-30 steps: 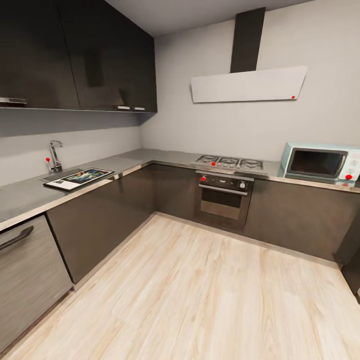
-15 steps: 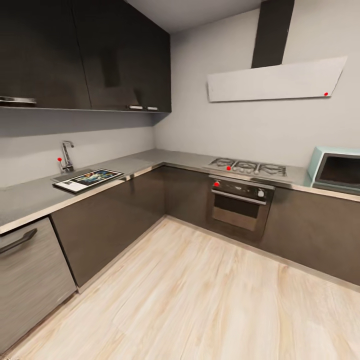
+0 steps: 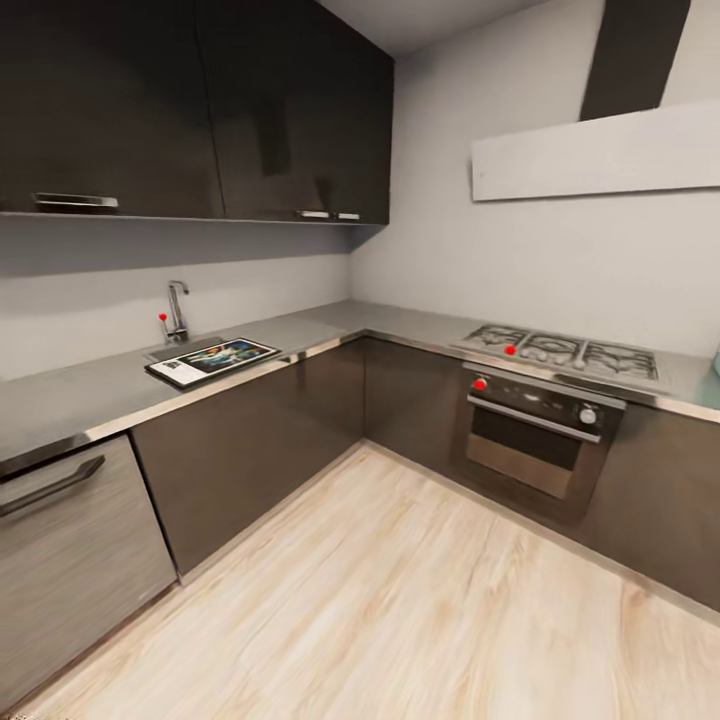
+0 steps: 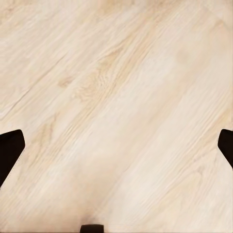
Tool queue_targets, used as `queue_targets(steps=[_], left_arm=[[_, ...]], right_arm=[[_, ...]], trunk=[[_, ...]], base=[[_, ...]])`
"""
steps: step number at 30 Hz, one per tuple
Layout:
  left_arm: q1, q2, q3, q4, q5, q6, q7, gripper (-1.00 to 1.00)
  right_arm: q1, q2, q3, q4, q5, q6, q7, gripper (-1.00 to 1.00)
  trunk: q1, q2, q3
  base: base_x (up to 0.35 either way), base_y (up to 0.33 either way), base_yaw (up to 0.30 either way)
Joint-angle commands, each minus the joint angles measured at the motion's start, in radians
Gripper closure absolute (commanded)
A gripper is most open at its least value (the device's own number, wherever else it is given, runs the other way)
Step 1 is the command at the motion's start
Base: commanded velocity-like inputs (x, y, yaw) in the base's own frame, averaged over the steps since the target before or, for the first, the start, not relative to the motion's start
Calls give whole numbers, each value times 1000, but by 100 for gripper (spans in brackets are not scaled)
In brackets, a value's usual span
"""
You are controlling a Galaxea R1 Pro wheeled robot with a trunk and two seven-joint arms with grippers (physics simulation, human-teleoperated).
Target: Pick up the poster from the kitchen countertop and hang it on one of the wall nails in the kitchen.
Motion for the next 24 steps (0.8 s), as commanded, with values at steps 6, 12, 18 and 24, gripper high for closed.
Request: queue_targets(steps=[6,12,18,24], left_arm=[[0,-1,1,3,0,-3,0,-100],[0,-1,1,3,0,-4,0,-100],[0,-1,1,3,0,-4,0,-100],[0,-1,1,3,0,-4,0,-100]], right_arm=[[-1,0,1,1,2,-3,0,-100],[-1,0,1,1,2,-3,0,-100],[-1,0,1,1,2,-4,0,-100],[-1,0,1,1,3,-4,0,-100]], trunk=[[1,0,-1],[1,0,-1],[1,0,-1],[1,0,-1]], base=[[307,-148,293],[307,-148,293],[307,-148,293],[307,-148,293]])
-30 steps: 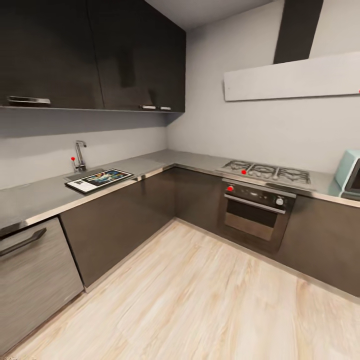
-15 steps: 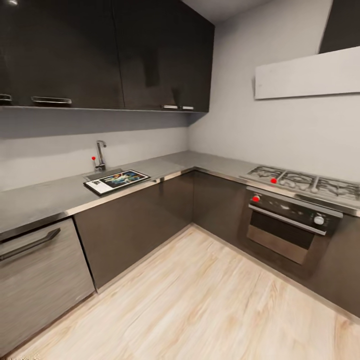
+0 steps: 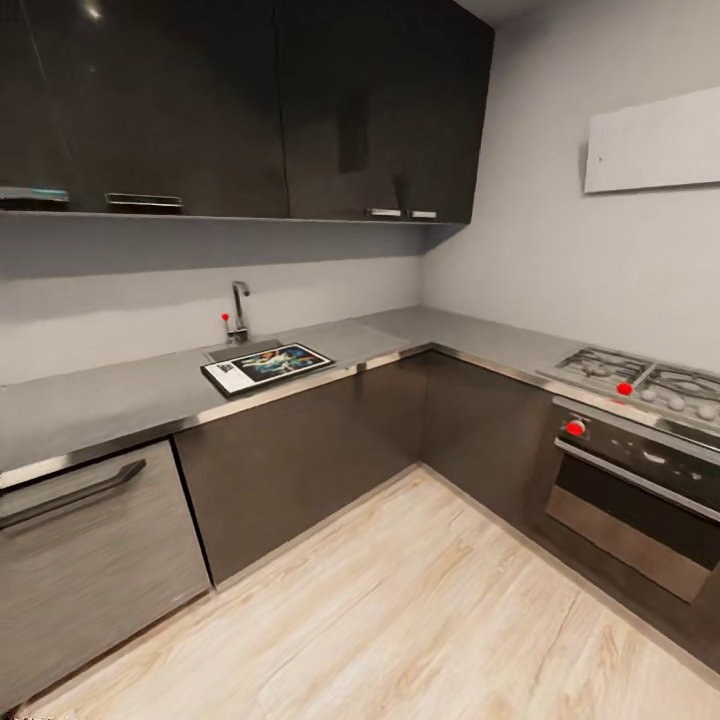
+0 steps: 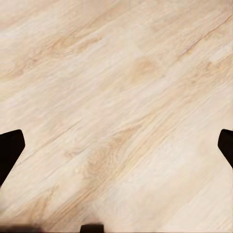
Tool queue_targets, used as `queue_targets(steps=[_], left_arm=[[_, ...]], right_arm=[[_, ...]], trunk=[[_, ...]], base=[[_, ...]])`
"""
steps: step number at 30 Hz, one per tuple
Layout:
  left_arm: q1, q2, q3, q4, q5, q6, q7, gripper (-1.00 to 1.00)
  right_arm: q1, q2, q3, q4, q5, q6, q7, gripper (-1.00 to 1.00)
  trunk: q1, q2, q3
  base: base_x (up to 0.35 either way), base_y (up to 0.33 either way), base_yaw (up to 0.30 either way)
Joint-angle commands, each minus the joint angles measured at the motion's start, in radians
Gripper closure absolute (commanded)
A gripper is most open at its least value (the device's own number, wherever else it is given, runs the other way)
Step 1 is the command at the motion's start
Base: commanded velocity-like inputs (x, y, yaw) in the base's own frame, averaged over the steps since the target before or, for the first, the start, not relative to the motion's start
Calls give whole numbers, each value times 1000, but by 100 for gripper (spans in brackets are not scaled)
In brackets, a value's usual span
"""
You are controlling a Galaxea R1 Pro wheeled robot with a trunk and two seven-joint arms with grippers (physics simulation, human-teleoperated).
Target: Pick up the poster from the kitchen countertop and hang it on one of the wall nails in the kitchen.
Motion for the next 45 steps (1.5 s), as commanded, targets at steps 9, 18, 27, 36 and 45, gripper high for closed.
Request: queue_targets(steps=[9,18,27,36,45], left_arm=[[0,0,0,-1,0,-2,0,-100],[0,0,1,-1,0,-2,0,-100],[0,0,1,-1,0,-2,0,-100],[0,0,1,-1,0,-2,0,-100],[0,0,1,-1,0,-1,0,-100]], right_arm=[[-1,0,0,1,2,-3,0,-100],[-1,0,0,1,2,-3,0,-100],[-1,0,0,1,2,-3,0,-100],[-1,0,1,1,2,-3,0,-100],[-1,-2,2,2,3,-2,1,-100]], trunk=[[1,0,-1],[1,0,-1],[1,0,-1],[1,0,-1],[1,0,-1]], base=[[307,-162,293],[278,-214,293],[252,-247,293],[240,-257,285],[233,-262,80]])
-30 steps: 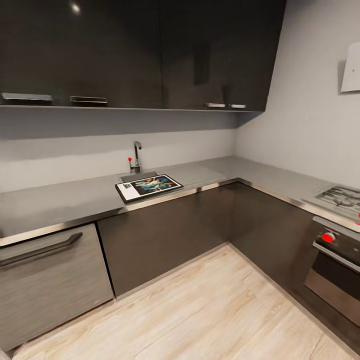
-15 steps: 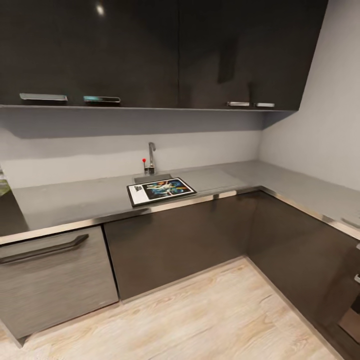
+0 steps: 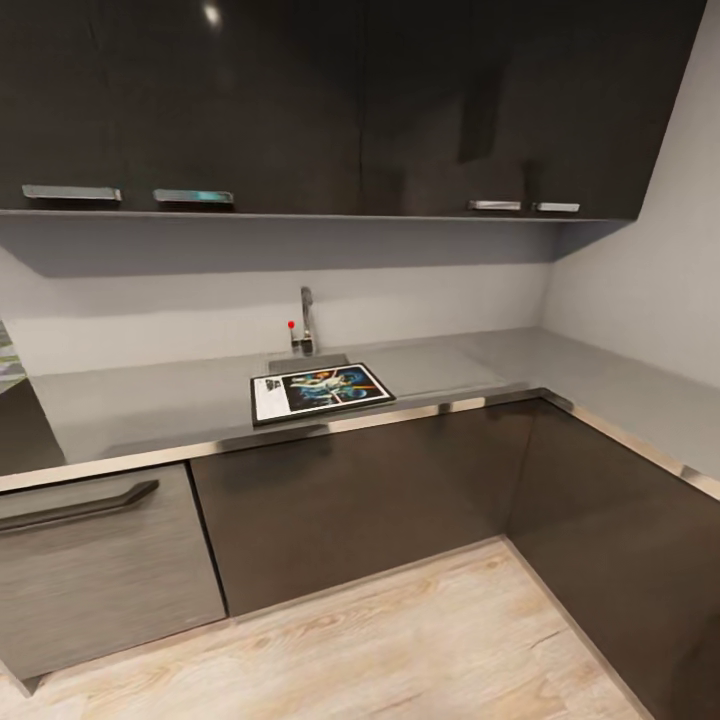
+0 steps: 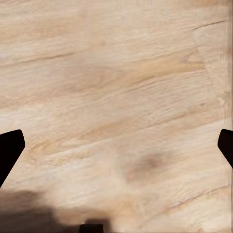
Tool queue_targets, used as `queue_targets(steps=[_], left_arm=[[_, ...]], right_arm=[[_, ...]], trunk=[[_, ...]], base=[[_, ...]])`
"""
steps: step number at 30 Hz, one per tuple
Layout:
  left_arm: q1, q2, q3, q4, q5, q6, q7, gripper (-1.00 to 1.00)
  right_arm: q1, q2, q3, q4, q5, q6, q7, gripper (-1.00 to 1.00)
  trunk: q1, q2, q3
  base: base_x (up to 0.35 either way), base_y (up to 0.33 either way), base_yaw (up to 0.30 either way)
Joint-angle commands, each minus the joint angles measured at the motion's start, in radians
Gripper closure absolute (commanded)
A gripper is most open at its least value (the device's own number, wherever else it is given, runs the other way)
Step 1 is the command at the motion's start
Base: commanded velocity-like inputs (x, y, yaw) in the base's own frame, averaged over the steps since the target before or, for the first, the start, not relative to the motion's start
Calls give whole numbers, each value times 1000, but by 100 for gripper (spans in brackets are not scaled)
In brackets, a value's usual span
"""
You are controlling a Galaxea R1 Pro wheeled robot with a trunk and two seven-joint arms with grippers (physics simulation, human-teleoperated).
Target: Pick up the poster from the kitchen countertop and hang it on one of the wall nails in the kitchen.
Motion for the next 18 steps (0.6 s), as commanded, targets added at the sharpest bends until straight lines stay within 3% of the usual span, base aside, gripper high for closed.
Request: queue_targets(steps=[1,13,18], left_arm=[[0,0,1,-1,0,-2,0,-100],[0,-6,-9,-34,4,1,0,-100],[0,-48,-10,-400,5,19,-4,-100]], right_arm=[[-1,0,0,1,2,-3,0,-100],[-1,0,-6,0,1,-4,0,-100],[-1,-2,-10,-3,-3,-5,-1,-100]], trunk=[[0,0,-1],[0,0,-1],[0,0,-1]], base=[[232,-262,8],[231,-260,2],[48,-54,108]])
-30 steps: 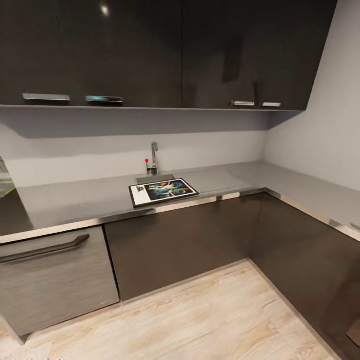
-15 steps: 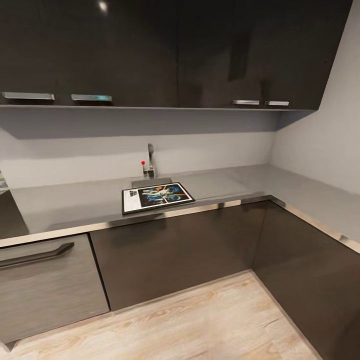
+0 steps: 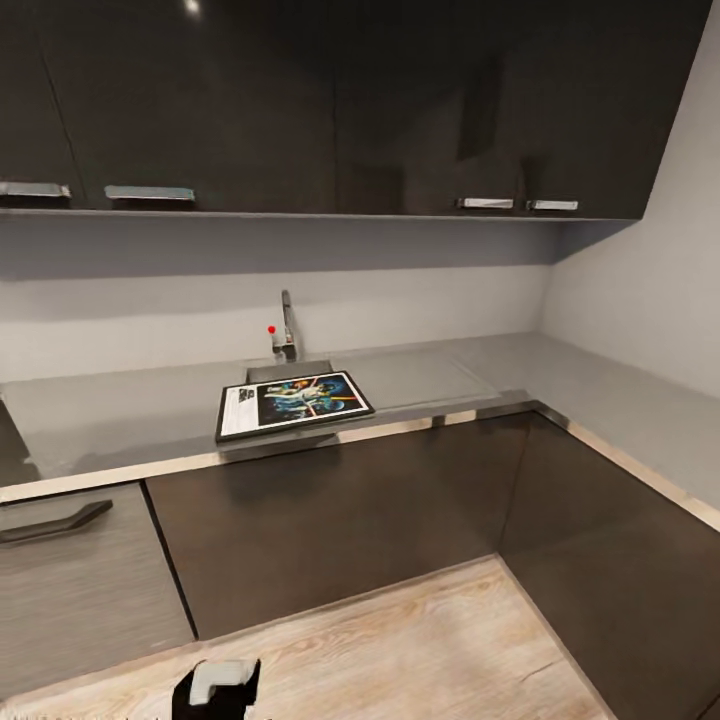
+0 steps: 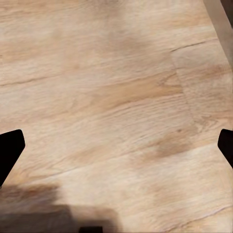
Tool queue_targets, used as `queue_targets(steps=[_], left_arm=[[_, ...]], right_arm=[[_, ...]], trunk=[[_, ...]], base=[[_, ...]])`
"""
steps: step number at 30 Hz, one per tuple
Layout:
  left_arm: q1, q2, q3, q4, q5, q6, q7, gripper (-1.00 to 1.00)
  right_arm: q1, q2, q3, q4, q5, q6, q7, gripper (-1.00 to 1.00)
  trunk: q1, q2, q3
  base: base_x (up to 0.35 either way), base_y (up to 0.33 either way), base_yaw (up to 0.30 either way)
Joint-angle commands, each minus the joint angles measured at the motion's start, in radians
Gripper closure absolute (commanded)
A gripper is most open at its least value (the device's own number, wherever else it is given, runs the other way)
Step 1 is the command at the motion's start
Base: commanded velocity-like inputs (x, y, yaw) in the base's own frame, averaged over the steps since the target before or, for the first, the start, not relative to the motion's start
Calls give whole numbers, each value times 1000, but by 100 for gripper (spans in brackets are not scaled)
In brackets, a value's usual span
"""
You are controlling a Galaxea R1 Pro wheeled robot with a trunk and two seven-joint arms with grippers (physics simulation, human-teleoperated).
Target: Pick up the poster from the kitchen countertop and hang it on one of the wall nails in the kitchen.
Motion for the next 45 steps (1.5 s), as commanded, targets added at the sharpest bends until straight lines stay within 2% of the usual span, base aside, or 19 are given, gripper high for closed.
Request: queue_targets(steps=[1,4,5,8,9,11,13,17,19,22,25,26,29,30,32,34,39,40,45], left_arm=[[0,-14,0,-90,4,27,0,-100],[0,-42,-2,-215,16,141,1,-100],[0,-61,-2,-298,22,234,5,-100],[0,-89,-3,-396,29,336,15,-100],[-25,-121,-3,-447,32,395,48,-100],[-59,-137,-3,-466,34,419,80,-100],[-198,-152,-4,-487,36,495,178,-100],[-360,-152,-5,-491,37,629,221,-100],[-471,-152,-6,-482,37,701,232,-100],[-684,-152,-6,-401,52,795,241,-100],[-848,-152,-6,-285,83,829,245,-100],[-932,-152,-6,-196,104,836,246,-100],[-1074,-152,-6,-3,155,837,248,-100],[-1126,-152,-6,87,188,824,248,-100],[-1160,-152,-6,157,223,796,248,-100],[-1197,-152,-6,234,281,738,245,-100],[-1216,-152,-9,331,349,704,237,-100],[-1220,-152,-25,400,378,694,219,-100],[-1222,-152,-47,459,394,688,177,-100]], right_arm=[[0,0,-1,-1,0,-3,-1,-100],[0,0,-1,-2,0,-4,-1,-100],[0,0,-1,-3,0,-4,-1,-100],[-1,-1,-2,-4,0,-4,-1,-100],[-1,-2,-2,-6,-1,-5,-2,-100],[-1,-2,-3,-6,-1,-5,-3,-100],[-1,-3,-3,-10,-1,-15,-4,-100],[-1,-4,-3,-12,0,-36,-5,-100],[-1,-4,-3,-13,0,-42,-5,-100],[-1,-5,-3,-14,0,-47,-6,-100],[-2,-5,-3,-14,0,-48,-6,-100],[-2,-6,-3,-15,0,-49,-6,-100],[-3,-6,-3,-15,0,-50,-6,-100],[-3,-6,-3,-15,0,-50,-6,-100],[-3,-7,-3,-15,1,-50,-6,-100],[-3,-21,-3,-15,1,-50,-6,-100],[-3,-43,-4,-16,0,-50,-5,-100],[-3,-52,-4,-16,0,-51,-5,-100],[-3,-57,-4,-16,0,-52,-5,-100]], trunk=[[0,0,-1],[0,0,-1],[0,0,-1],[0,0,-1],[0,0,-1],[0,0,-1],[0,0,-1],[0,0,-1],[0,0,-1],[0,0,-1],[0,0,-1],[0,0,-1],[0,0,-1],[0,0,-1],[0,0,-1],[0,0,-1],[0,0,-1],[0,0,-1],[0,0,-1]], base=[[10,-11,237],[7,-7,256],[3,-4,273],[2,-2,280],[1,-1,287],[1,-1,289],[0,0,292],[0,0,293],[0,0,293],[0,0,293],[0,0,293],[0,0,293],[0,0,293],[0,0,270],[0,0,210],[0,0,98],[0,0,37],[29,-11,8],[149,-91,4]])
